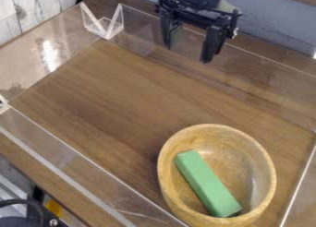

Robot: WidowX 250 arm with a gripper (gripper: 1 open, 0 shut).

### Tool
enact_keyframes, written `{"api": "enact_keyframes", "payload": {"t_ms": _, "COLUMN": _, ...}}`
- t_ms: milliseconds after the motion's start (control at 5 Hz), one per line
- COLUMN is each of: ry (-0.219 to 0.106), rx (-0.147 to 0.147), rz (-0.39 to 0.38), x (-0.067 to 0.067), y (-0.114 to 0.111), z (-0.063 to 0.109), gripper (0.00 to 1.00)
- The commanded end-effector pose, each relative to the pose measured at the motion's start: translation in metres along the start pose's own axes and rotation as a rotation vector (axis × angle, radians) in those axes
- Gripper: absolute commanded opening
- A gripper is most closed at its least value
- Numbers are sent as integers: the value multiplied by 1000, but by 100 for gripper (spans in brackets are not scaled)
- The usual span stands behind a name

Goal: Remove the green block from inside the brown bowl and put it on the table

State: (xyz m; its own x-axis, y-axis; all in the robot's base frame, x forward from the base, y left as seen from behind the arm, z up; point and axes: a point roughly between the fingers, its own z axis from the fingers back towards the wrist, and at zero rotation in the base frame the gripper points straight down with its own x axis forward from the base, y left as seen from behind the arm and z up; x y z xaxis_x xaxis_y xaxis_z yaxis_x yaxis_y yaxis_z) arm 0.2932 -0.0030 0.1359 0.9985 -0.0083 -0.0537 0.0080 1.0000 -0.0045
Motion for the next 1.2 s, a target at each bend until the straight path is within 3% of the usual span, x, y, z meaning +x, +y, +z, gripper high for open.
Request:
{"api": "enact_keyframes", "payload": {"t_ms": 0, "ry": 12, "rx": -14, "rz": 47, "x": -13, "y": -6, "z": -3, "gripper": 100}}
{"api": "enact_keyframes", "payload": {"t_ms": 600, "ry": 7, "rx": -81, "rz": 307, "x": -74, "y": -51, "z": -2, "gripper": 100}}
{"api": "enact_keyframes", "payload": {"t_ms": 1000, "ry": -21, "rx": -113, "rz": 477, "x": -102, "y": -83, "z": -16, "gripper": 100}}
